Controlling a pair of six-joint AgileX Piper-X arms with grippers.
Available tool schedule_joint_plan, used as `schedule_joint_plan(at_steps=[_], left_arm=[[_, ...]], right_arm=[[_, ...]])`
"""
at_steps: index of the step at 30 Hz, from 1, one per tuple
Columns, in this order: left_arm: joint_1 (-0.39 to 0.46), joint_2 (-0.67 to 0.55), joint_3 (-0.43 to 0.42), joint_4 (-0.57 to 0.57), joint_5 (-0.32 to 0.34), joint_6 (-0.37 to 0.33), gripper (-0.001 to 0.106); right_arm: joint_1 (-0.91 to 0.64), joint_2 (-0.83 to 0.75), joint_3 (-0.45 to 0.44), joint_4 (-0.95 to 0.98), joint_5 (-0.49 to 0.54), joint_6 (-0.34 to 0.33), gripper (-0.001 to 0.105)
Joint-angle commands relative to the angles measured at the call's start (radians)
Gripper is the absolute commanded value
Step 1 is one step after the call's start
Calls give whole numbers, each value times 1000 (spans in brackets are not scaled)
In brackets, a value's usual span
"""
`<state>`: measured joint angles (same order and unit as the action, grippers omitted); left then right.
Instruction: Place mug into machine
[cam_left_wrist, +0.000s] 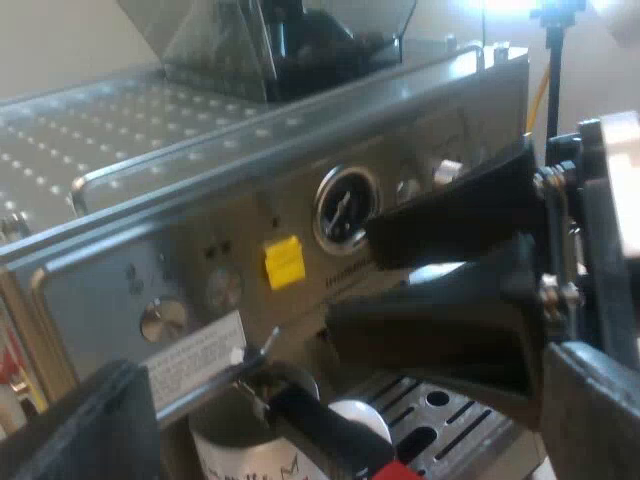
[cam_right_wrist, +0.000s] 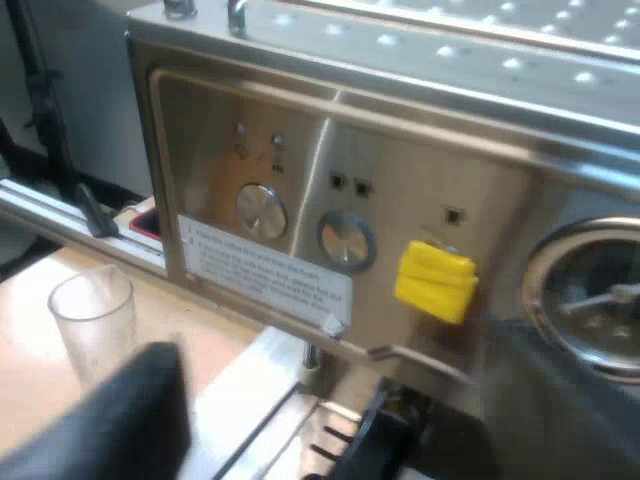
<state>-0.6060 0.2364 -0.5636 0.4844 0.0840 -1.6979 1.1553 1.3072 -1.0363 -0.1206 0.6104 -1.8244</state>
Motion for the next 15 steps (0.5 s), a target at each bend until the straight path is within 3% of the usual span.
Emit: schedule_joint_plan(at_steps=[1, 5, 9, 11, 15], left_arm=[[-4, 4, -54, 41, -37, -16, 79], [-4, 55, -135, 117, -143, -29, 79], [10, 111, -194, 133, -163, -29, 79], [71, 196, -276, 146, -163, -29, 79], [179, 273, -354, 146, -163, -29, 79]], right_arm=[[16, -58, -11, 32, 50, -13, 77], [28, -147, -11, 110, 84, -18, 80], [18, -223, -11, 198, 99, -62, 80], [-13, -276, -11, 254, 157, -91, 80], [-98, -365, -12, 349, 186, -89, 79]])
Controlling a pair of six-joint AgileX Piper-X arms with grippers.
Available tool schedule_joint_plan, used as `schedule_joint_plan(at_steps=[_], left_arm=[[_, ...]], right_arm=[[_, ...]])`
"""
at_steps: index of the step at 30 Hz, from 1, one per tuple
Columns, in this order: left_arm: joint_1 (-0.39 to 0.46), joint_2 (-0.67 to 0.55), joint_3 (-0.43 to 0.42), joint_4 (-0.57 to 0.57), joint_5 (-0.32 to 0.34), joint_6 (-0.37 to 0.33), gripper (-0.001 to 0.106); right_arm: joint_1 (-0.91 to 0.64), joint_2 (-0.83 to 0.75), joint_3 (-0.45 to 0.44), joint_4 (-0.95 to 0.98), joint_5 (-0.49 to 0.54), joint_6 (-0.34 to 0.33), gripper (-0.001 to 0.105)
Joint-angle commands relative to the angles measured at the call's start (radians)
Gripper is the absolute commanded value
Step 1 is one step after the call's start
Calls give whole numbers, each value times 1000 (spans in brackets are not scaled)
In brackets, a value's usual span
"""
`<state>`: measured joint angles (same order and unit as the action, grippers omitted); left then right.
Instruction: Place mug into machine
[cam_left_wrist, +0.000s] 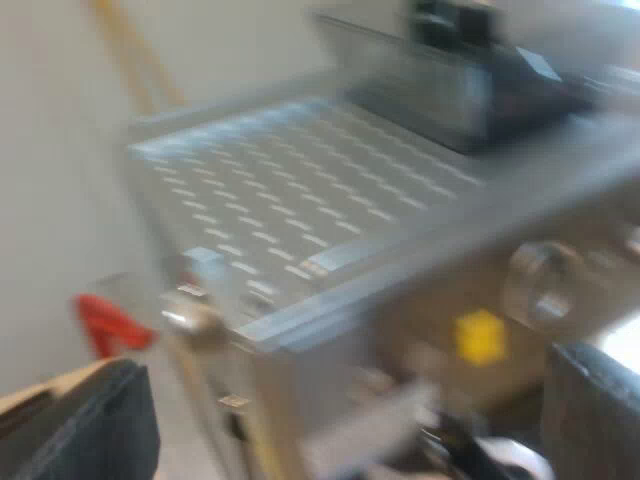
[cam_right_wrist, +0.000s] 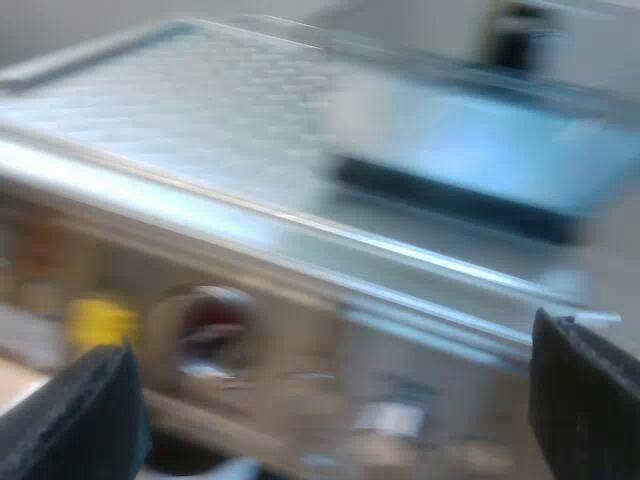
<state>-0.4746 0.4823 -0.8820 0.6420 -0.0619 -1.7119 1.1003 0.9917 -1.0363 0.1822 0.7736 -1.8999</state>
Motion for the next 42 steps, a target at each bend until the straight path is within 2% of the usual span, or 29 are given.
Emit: schedule_joint_plan(at_steps=[1, 5, 8, 13, 17, 18, 19, 25, 33, 37, 42], left_arm=[[95, 47, -56, -11, -10, -15, 79], [229, 81, -79, -14, 11, -20, 79], [273, 83, -79, -9, 13, -43, 79], [313, 83, -79, -6, 14, -50, 79], [315, 83, -79, 19, 14, -50, 79], [315, 83, -79, 28, 14, -50, 79], [315, 83, -79, 59, 14, -50, 79], [315, 69, -79, 109, 6, -60, 79], [315, -40, -56, 127, 6, -63, 79], [315, -146, 8, 155, 6, -63, 79], [315, -284, 98, 176, 14, -63, 79]], right_arm=[[-70, -74, -12, 67, 23, -11, 79], [-193, -169, -12, 128, -9, -3, 79], [-306, -216, -12, 200, -75, 45, 79], [-512, -271, -12, 342, -156, 118, 79], [-604, -287, -12, 399, -201, 137, 79], [-661, -296, -12, 432, -240, 142, 79], [-882, -335, -12, 552, -393, 142, 79], [-1084, -408, 9, 633, -529, 142, 79], [-1144, -586, 108, 647, -602, 106, 79], [-1144, -690, 137, 670, -622, 51, 79], [-1144, -797, 143, 718, -622, 37, 79]])
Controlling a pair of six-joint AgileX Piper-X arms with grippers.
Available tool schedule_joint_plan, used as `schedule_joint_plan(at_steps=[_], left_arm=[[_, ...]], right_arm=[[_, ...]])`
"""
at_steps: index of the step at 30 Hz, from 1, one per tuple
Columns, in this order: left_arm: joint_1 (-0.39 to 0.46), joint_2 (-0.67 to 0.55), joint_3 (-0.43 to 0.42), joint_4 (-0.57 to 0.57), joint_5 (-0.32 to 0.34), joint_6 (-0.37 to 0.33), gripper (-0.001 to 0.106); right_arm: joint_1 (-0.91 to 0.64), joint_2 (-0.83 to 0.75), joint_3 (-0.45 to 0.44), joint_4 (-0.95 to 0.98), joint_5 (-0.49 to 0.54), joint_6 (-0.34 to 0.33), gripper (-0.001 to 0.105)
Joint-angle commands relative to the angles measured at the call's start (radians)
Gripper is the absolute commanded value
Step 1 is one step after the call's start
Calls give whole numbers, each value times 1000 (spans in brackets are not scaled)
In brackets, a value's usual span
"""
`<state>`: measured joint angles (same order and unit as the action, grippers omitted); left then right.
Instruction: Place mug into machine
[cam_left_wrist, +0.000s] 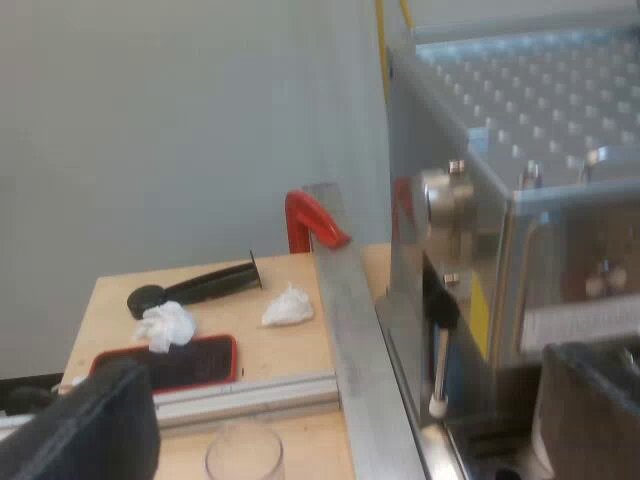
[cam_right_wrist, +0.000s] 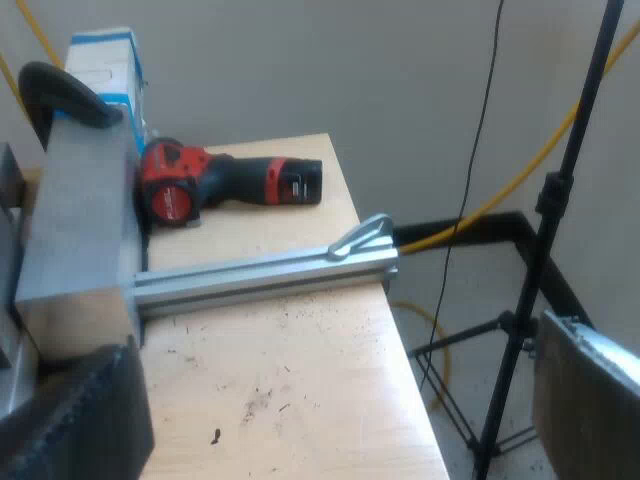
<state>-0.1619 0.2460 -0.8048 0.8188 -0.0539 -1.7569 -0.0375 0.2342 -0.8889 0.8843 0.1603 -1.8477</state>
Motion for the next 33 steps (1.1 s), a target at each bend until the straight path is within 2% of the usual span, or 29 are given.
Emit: schedule_joint_plan(at_steps=[1, 8, 15, 17, 20, 24, 27, 33], left_arm=[[3, -86, 41, 4, 6, -18, 79], [3, -276, 115, 102, 6, -18, 79], [3, -379, 123, 221, 7, -18, 79], [3, -401, 120, 303, 27, -18, 79], [3, -398, 120, 358, 70, -18, 79], [3, -398, 120, 356, 89, -18, 79], [3, -398, 131, 300, 89, -18, 79], [3, -398, 208, 177, 89, -18, 79]], right_arm=[[-6, -63, -5, 31, -9, -15, 79], [-6, -181, -5, 93, -8, -15, 79], [-6, -273, -2, 170, -8, -15, 79], [-6, -293, -12, 198, -8, -15, 79], [-6, -290, -15, 205, -20, -15, 79], [-6, -290, -15, 205, -51, -13, 79], [-6, -290, 4, 181, -101, -13, 79], [-6, -288, 110, 133, -237, -13, 79]])
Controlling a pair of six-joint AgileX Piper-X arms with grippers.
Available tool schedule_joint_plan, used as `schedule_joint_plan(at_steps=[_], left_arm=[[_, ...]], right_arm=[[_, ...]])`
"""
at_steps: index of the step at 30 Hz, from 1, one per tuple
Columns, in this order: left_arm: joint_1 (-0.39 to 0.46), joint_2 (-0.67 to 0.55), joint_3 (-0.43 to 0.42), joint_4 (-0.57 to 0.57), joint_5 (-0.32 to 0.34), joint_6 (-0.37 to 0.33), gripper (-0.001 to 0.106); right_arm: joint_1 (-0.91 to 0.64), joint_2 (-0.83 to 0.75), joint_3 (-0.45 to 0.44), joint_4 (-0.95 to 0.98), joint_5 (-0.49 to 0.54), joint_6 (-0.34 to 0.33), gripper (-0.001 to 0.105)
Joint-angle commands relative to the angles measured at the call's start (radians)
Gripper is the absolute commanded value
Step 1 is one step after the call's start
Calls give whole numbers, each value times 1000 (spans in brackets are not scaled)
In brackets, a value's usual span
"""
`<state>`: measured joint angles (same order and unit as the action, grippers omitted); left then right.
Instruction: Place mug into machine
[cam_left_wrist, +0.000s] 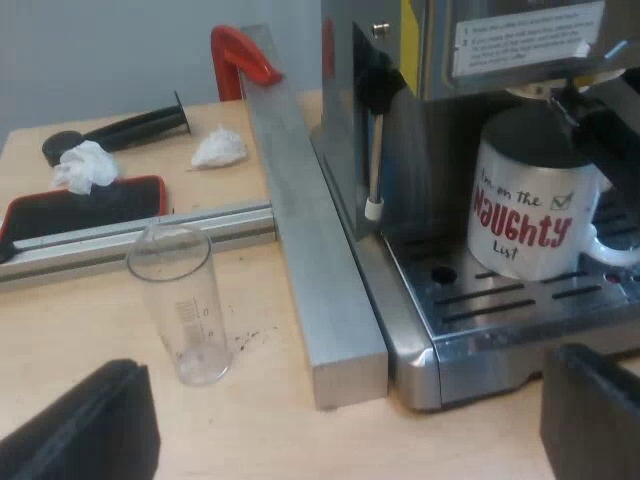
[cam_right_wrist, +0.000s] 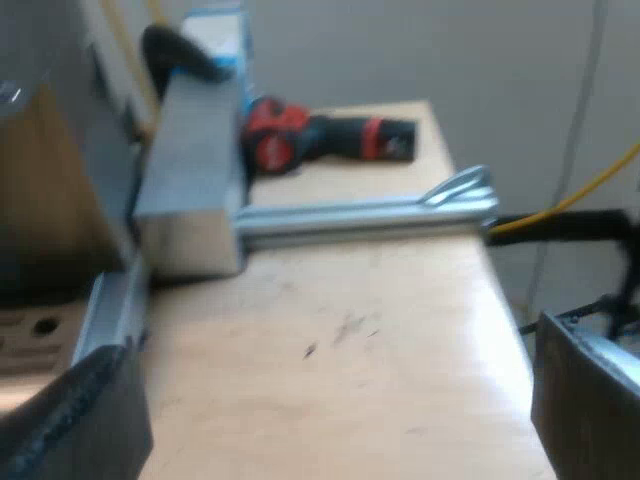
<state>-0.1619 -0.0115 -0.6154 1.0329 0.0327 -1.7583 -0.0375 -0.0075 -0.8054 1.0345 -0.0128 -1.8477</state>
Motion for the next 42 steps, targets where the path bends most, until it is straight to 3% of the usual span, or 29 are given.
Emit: schedule_joint_plan(at_steps=[1, 10, 22, 42], left_arm=[[3, -141, 34, -45, 2, -17, 79], [3, -141, 84, -39, 2, -17, 79], [3, -141, 99, -12, 2, -13, 79], [3, -141, 117, -46, 2, -13, 79]], right_arm=[[-6, -46, 47, -18, -88, -13, 79], [-6, -46, 187, -13, -130, 53, 79], [-6, -45, 278, -2, -130, 53, 79], [-6, -45, 279, -6, -124, 55, 79]])
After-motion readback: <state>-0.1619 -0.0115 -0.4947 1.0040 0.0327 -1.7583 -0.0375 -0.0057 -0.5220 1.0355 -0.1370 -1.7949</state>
